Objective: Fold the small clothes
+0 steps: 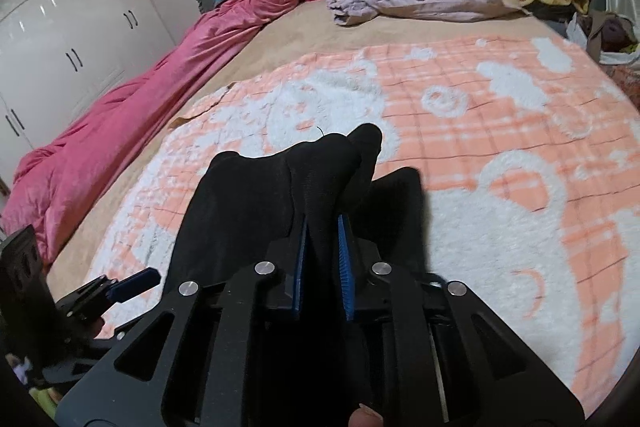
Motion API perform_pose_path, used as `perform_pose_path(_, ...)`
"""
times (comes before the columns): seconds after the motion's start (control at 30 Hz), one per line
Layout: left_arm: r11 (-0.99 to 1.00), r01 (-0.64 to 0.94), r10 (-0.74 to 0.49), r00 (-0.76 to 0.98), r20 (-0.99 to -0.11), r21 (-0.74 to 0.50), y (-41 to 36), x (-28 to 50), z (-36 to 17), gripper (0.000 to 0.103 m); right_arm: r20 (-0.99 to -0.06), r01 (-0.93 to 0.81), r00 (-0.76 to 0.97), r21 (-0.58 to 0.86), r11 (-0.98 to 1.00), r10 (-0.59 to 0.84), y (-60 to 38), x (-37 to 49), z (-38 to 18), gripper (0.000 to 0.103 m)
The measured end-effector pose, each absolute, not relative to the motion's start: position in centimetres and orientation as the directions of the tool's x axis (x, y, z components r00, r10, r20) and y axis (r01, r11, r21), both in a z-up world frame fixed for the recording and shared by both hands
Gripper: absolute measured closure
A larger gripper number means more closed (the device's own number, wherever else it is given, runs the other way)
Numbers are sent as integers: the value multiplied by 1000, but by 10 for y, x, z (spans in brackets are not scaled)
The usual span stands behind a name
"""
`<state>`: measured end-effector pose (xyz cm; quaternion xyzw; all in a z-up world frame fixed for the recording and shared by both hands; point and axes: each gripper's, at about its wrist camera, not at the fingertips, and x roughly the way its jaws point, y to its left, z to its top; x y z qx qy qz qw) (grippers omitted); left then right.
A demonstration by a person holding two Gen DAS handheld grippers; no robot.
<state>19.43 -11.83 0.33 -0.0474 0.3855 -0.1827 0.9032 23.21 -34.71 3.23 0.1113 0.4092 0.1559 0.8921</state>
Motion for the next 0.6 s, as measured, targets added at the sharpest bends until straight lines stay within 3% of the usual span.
perform_pose_path(0.3, 919, 349, -370, 611, -699, -182, -140, 191, -6, 36, -781, -124, 568, 233, 964, 262, -355, 251, -14, 91)
perform_pose_path(0.47, 920, 342, -371, 597, -711, -192, -137, 195, -11, 34, -765, -106, 599, 218, 970, 237, -362, 245, -4, 79)
perform_pose_path(0.6, 919, 342, -372, 596, -711, -195, -137, 196, -12, 34, -720, -112, 640, 259, 959, 269, -375, 225, 21, 79)
